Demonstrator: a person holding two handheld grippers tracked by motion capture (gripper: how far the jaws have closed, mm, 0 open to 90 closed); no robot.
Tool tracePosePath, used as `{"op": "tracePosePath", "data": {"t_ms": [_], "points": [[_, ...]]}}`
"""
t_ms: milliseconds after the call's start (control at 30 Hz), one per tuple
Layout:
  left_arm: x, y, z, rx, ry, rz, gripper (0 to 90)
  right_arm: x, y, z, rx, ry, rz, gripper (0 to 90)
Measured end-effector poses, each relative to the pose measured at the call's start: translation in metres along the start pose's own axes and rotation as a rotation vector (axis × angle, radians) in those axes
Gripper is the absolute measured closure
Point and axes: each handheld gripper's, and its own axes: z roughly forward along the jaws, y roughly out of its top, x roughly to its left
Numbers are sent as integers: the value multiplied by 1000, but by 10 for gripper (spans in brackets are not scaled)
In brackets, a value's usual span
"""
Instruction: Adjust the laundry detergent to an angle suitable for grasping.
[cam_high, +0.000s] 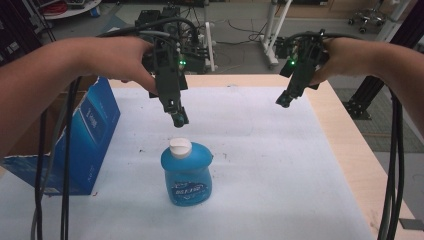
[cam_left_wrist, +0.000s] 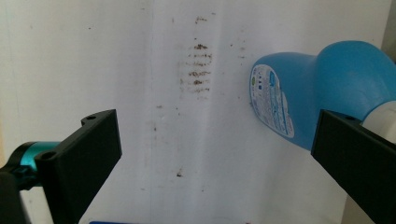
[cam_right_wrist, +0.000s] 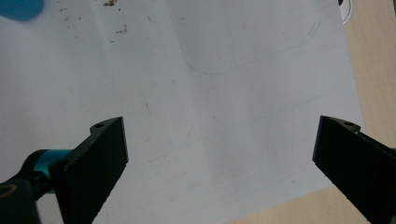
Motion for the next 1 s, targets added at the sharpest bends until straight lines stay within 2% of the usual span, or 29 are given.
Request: {"op": "tracePosePath", "data": {"t_ms": [267, 400, 567, 1000], "points": [[-2, -1, -4, -10, 5, -7, 17, 5, -2, -5, -10, -4, -3, 24], [-3, 0, -4, -13, 10, -1, 17, 7, -2, -5, -6, -2, 5, 24], [-2, 0, -3, -8, 8, -5, 17, 7, -1, -3, -13, 2, -12, 24], [-8, -6, -8, -14, 25, -12, 16, 11, 4, -3, -10, 6, -13, 24]]}}
